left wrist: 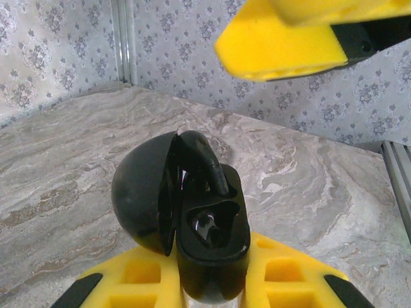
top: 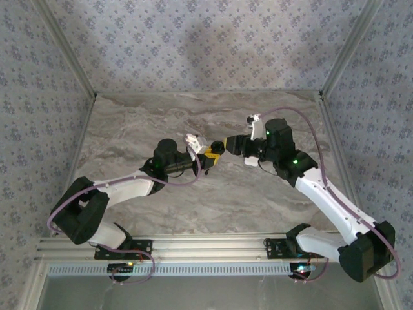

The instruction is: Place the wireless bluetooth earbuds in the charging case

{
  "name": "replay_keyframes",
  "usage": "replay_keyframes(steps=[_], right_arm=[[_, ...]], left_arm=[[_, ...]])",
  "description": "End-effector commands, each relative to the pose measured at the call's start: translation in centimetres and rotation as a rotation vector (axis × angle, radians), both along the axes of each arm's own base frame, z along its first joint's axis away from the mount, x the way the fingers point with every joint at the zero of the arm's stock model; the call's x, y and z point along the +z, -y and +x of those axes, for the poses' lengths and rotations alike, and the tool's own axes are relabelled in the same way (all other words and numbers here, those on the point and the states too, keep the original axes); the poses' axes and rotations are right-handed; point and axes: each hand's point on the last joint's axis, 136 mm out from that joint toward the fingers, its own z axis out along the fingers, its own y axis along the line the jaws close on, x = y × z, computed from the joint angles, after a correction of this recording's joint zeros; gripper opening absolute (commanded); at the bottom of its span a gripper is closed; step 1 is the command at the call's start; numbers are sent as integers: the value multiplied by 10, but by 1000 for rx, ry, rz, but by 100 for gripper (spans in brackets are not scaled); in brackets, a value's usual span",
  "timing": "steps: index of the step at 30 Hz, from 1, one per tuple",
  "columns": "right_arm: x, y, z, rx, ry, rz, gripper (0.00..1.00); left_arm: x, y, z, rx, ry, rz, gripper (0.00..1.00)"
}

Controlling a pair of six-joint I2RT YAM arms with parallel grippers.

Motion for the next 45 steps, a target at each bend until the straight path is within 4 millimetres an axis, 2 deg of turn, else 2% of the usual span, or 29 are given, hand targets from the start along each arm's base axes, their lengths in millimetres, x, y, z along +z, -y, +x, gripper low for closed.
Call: replay_keyframes(steps=[1,3,8,20,31,38,45], right_arm=[[5,-1,1,13,-49,31,42],[3,-2,3,24,-71,39,36],[2,-10,8,60,-113,76,31],[-4,-19,14,92,-166,101,33],[-9,-23,9,119,-191,95,27],[-16,-23,0,125,-212,81,28],[-20,-23,-5,128,-228,64,38]], left_arm=[[31,3,-8,-35,79,-51,8],[31,3,-8,-35,80,-51,8],[31,3,-8,-37,81,-49,8],[32,3,-9,-42,86,-49,8],[33,2,-9,-36,90,-45,8],[33,2,-8,-30,94,-43,8],[32,1,-7,-27,91,-40,8]])
